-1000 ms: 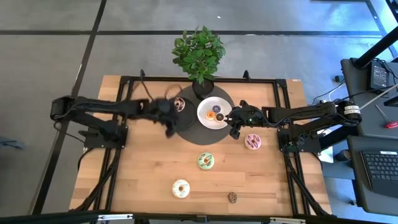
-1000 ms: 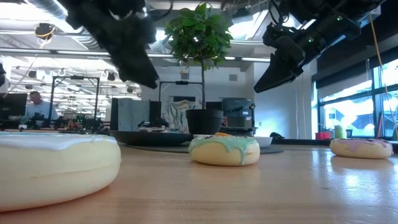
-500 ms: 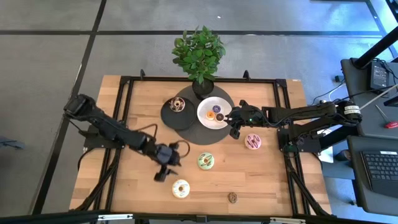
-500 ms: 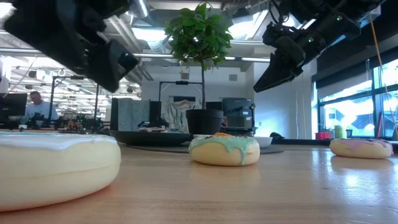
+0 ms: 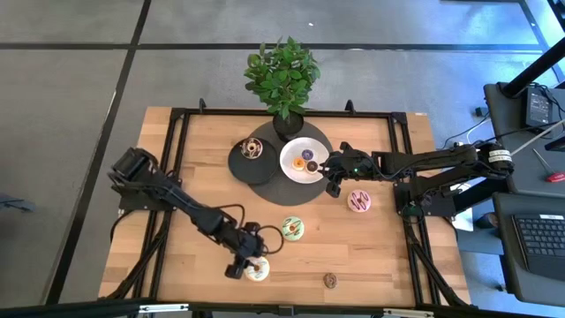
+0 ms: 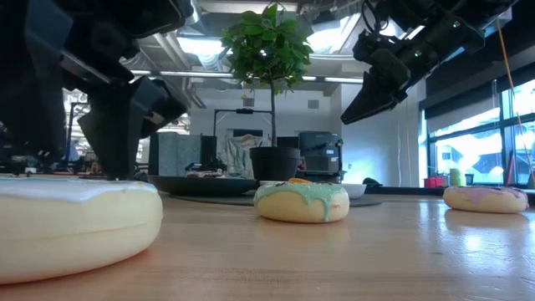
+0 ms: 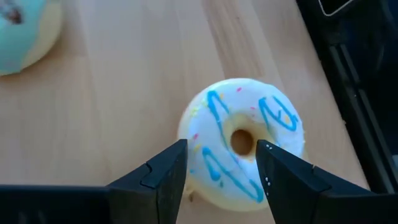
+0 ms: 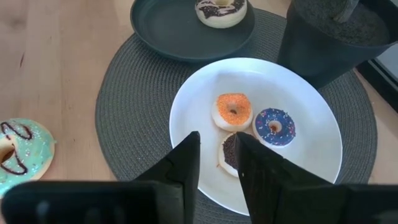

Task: Pick & Place donuts
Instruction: Put the big white donut on the green plate

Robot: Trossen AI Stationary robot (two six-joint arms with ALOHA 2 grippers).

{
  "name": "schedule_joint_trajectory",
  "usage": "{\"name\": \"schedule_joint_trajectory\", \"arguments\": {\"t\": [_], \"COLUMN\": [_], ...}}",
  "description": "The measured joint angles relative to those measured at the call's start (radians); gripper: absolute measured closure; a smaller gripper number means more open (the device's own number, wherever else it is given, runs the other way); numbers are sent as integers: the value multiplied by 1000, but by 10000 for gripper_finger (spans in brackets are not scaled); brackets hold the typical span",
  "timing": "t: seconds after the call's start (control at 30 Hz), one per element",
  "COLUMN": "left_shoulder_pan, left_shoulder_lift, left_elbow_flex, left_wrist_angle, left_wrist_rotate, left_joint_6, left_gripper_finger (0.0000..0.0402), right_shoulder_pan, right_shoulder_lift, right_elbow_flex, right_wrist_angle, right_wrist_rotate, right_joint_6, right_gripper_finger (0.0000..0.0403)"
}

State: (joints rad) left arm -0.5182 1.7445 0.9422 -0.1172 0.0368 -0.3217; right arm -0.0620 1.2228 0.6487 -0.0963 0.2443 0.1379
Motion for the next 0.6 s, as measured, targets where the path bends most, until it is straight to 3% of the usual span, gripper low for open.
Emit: {"name": "schedule_joint_trajectory", "arguments": {"t": [0.6], "left_shoulder_pan": [-4], "left_shoulder_lift": [37], "left_elbow_flex": [14], "left_wrist_angle": [-7], "left_wrist_rotate": [-12], "left_joint_6": [-56], "left_gripper_finger": [217], "right_shoulder_pan": [0], "right_shoulder_lift": [0], "right_elbow_flex": [0], "right_wrist_angle": [-5], "right_wrist_rotate": [0], "right_joint_6": [15], "right_gripper_finger": [298]}}
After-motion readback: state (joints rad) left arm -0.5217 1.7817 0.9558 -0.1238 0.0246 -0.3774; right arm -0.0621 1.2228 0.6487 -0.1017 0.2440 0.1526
